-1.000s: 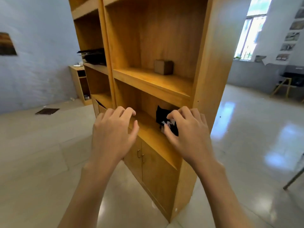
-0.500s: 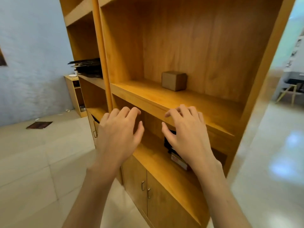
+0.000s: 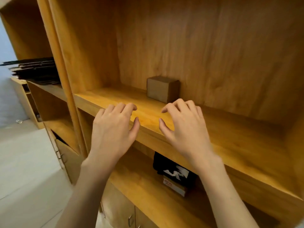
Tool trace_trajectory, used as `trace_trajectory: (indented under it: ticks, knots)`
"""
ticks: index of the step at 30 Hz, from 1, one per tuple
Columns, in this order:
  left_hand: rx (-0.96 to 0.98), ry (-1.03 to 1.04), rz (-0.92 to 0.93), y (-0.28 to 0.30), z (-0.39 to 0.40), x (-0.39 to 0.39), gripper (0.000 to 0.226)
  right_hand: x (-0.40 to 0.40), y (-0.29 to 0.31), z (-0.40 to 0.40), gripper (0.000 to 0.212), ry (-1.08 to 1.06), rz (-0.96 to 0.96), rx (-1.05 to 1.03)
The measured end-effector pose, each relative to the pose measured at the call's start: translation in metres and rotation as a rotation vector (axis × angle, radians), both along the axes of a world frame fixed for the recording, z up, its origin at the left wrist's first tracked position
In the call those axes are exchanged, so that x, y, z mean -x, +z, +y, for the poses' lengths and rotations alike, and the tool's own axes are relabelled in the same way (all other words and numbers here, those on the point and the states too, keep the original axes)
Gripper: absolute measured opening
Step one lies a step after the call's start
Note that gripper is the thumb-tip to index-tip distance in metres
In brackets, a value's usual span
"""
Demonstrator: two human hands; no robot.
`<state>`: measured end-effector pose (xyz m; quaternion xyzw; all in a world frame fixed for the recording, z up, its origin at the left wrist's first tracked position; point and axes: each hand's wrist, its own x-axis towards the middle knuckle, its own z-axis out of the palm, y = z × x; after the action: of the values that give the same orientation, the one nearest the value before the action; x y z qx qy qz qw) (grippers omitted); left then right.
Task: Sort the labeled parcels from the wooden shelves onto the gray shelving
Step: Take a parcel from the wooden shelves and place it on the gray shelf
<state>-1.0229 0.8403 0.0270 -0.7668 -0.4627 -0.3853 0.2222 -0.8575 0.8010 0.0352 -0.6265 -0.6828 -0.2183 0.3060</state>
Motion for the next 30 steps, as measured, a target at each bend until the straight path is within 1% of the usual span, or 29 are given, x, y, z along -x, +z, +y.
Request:
trace_trajectory:
  ticks: [4, 12, 19, 21, 24, 26, 30]
  knots:
    - [-0.013, -0.091, -0.007, 0.000, 0.060, -0.002, 0.019, 0.001, 0.002, 0.039, 0.026, -0.086, -0.023, 0.058]
    - [0.011, -0.311, 0.007, 0.010, 0.173, 0.011, 0.020, 0.024, 0.017, 0.115, 0.031, -0.269, 0.023, 0.136]
    - [0.019, -0.428, -0.003, 0.010, 0.230, 0.008, 0.019, 0.031, 0.036, 0.167, 0.036, -0.375, -0.013, 0.182]
    - [0.023, -0.443, -0.005, 0.012, 0.240, 0.006, 0.019, 0.023, 0.048, 0.187, 0.042, -0.399, -0.017, 0.205]
    - [0.020, -0.449, -0.019, 0.016, 0.253, 0.003, 0.018, 0.005, 0.062, 0.224, 0.062, -0.410, -0.003, 0.283]
    - [0.010, -0.450, -0.025, 0.019, 0.260, 0.001, 0.018, -0.008, 0.065, 0.246, 0.074, -0.421, 0.004, 0.343]
    - [0.001, -0.449, -0.028, 0.024, 0.271, -0.006, 0.019, -0.030, 0.065, 0.274, 0.092, -0.455, 0.043, 0.458]
